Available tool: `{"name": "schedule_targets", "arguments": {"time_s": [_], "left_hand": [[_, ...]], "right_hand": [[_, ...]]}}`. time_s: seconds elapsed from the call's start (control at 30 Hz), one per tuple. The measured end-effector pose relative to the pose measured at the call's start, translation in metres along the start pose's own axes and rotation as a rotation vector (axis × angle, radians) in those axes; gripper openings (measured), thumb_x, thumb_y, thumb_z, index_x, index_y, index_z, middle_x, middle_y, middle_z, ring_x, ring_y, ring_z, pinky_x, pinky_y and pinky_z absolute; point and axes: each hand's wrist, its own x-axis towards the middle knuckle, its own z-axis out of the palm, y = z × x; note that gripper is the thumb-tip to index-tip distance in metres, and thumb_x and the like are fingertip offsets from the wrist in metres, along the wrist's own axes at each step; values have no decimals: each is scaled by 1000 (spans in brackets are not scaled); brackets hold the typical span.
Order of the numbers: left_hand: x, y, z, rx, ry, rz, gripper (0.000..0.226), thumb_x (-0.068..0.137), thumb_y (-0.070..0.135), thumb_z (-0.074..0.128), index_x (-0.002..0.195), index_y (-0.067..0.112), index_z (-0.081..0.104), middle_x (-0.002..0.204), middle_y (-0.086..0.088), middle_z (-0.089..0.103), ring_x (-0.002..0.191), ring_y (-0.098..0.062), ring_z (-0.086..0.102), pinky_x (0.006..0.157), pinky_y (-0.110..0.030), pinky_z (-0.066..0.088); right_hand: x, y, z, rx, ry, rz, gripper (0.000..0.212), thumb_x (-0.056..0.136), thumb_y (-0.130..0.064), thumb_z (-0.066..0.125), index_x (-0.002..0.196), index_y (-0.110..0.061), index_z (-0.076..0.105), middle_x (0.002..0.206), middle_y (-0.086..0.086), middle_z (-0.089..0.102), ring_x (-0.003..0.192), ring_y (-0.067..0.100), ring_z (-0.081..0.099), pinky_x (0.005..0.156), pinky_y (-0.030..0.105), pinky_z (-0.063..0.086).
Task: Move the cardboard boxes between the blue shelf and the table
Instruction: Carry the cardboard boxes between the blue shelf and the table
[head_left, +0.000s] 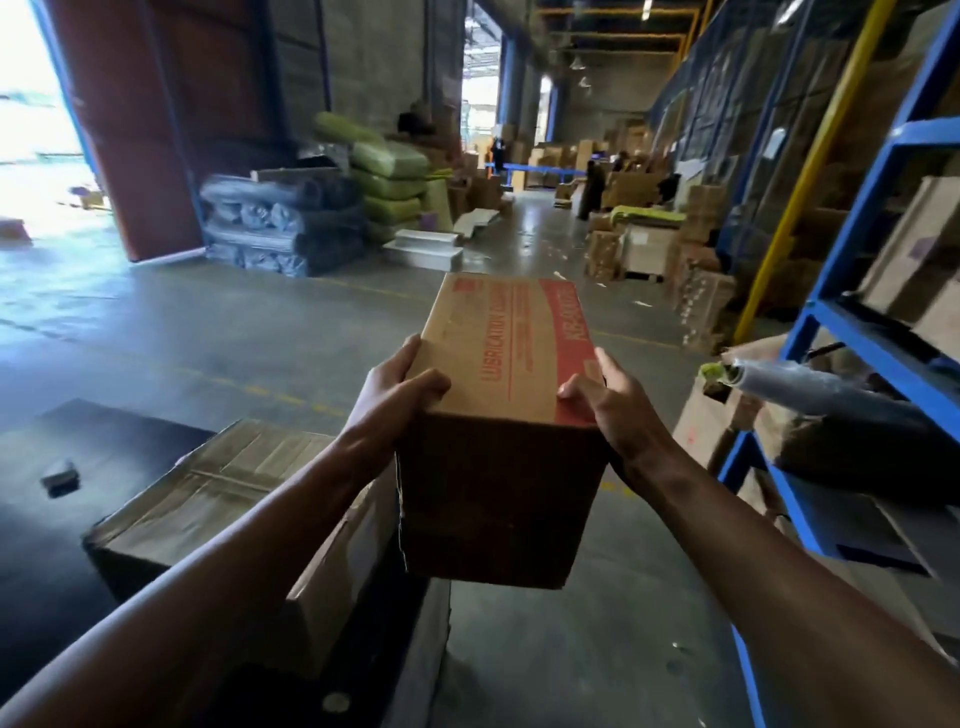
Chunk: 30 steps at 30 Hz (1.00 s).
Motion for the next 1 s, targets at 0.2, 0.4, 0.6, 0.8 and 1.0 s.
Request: {"name": "schedule_targets", "arguments": {"time_s": [0.2,0.4,0.6,0.8,1.0], "left_hand": [[8,-4,17,-20,127,-4,60,90,9,61,144,30,44,100,14,68,89,-9,70,87,-30,57],[5,-7,51,-5,275,-36,80,81,19,70,152,27,33,126,6,61,90,-5,70,74,-17,54],[-3,1,65,0,457,-13,82,77,18,70,151,24,35,117,11,63,89,-3,69,74,-19,54],[-26,24,40,106,591,36,87,73,21,68,152,19,33,130,12,53,94,-1,63,68,-11,49],[-66,21,-16,141,753,28,84,74,21,66,151,14,34,115,19,59,84,8,66,72,-12,50]], "right_hand": [[41,15,-15,43,-157,-11,41,74,-23,65,112,-36,59,108,-2,73,100,20,71,94,43,55],[71,25,-42,49,-322,-6,38,88,-14,60,119,-35,52,111,-2,71,101,18,70,97,43,54],[90,17,-45,77,-455,-42,67,92,-15,58,151,-28,30,111,-8,67,100,12,70,90,31,55],[92,-2,-13,150,-580,-54,71,89,-13,58,151,-30,29,104,-15,68,95,9,72,81,25,55],[75,-13,60,215,-701,2,71,88,-7,58,151,-23,29,95,-19,67,87,5,72,74,19,54]]}}
